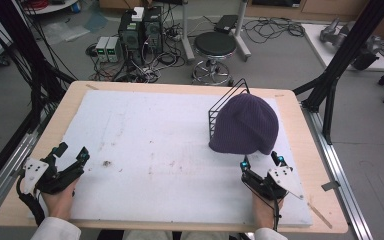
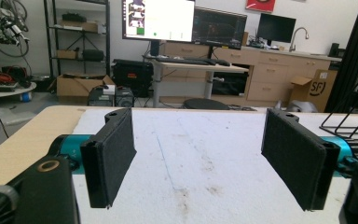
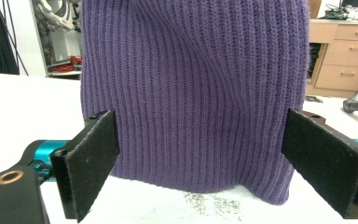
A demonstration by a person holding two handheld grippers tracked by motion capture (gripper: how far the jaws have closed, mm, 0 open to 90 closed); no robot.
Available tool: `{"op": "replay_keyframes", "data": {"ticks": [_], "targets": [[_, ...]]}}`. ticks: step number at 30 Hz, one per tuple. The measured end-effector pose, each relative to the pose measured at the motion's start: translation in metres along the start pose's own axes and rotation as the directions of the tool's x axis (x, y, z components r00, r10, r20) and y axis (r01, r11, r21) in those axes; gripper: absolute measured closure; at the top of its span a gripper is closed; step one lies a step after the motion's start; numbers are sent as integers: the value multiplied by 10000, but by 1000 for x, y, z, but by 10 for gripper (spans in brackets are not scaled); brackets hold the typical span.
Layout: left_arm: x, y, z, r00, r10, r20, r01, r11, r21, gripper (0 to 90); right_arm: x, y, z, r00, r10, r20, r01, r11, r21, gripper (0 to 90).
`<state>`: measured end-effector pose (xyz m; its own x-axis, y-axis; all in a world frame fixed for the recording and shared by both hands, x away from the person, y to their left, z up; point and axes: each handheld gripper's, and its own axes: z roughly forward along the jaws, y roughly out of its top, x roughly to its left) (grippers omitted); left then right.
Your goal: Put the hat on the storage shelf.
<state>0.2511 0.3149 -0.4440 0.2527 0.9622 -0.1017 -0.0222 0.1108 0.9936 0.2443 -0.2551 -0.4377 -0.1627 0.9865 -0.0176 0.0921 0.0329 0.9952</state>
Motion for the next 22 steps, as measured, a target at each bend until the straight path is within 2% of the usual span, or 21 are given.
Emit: {"op": "replay_keyframes", "data": {"ticks": [11, 22], "targets": [[0, 0, 0, 10000, -49, -6, 49, 10000, 11, 259, -1, -1, 1, 9999, 150, -27, -149, 9999, 73, 105], [1, -1, 1, 9999, -137, 33, 136, 9999, 59, 262, -1, -1, 2, 9999, 78, -103, -77, 9999, 131, 105]]}}
